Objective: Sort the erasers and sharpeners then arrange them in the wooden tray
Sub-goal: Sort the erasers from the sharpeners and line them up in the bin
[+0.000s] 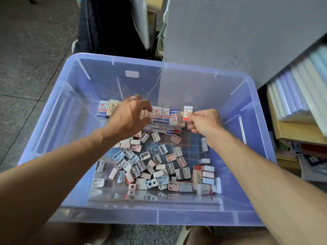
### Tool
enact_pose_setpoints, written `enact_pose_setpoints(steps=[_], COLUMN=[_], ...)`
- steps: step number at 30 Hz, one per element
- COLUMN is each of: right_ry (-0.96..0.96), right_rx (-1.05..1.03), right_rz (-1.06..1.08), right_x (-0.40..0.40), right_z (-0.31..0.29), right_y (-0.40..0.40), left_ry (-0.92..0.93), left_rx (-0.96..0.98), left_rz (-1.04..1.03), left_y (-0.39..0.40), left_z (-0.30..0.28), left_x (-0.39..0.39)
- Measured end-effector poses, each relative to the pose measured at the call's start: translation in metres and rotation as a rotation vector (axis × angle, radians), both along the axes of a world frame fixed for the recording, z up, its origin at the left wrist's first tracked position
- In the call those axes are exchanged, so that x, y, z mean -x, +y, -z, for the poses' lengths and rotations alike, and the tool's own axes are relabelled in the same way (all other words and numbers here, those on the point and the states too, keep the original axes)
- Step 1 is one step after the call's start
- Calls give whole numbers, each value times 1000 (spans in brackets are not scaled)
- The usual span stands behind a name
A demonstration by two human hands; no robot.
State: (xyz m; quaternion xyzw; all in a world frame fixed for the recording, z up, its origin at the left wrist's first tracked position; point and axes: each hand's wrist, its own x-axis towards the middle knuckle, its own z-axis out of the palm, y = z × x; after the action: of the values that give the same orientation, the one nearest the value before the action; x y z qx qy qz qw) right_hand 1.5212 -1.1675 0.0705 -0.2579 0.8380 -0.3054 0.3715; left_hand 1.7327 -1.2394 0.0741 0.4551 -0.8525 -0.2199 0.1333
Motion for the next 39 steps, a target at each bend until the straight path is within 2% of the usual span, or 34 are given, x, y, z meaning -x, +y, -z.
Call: enact_pose_setpoints(steps=[3,6,8,11,13,16,19,22,25,28,30,34,39], right_ry=[113,304,388,405,412,520,621,625,637,760,827,665,309], right_rx=[-32,-100,-69,20,10,8,74,78,9,-59,-140,-495,-896], right_rz=[-90,-237,-268,-286,-432,-619,-658,-691,-724,-709,-748,-1023,-1325], right_x=[-4,-5,-6,-11,-14,-15,-15,-14,-12,-8,-4,0,-8], right_z=[17,20,18,13,13,16,19,19,14,4,-3,-7,-3], right_y=[-11,-14,-13,-7,0,5,1,-1,2,11,22,38,45], left_ry=[-133,-131,-110,-80,-72,-96,-111,-123,-131,-68,-58,-211,-586], left_rx=[123,187,208,212,204,208,209,201,168,174,85,-261,-278], left_rz=[140,199,208,215,212,216,216,202,194,217,297,540,666], left_y=[-10,-14,-16,-19,-20,-20,-20,-19,-18,-7,6,35,44], left_z=[16,21,21,23,23,25,26,24,19,12,16,46,50], left_x=[-10,-13,-15,-17,-17,-17,-17,-15,-16,-12,-7,-8,-11])
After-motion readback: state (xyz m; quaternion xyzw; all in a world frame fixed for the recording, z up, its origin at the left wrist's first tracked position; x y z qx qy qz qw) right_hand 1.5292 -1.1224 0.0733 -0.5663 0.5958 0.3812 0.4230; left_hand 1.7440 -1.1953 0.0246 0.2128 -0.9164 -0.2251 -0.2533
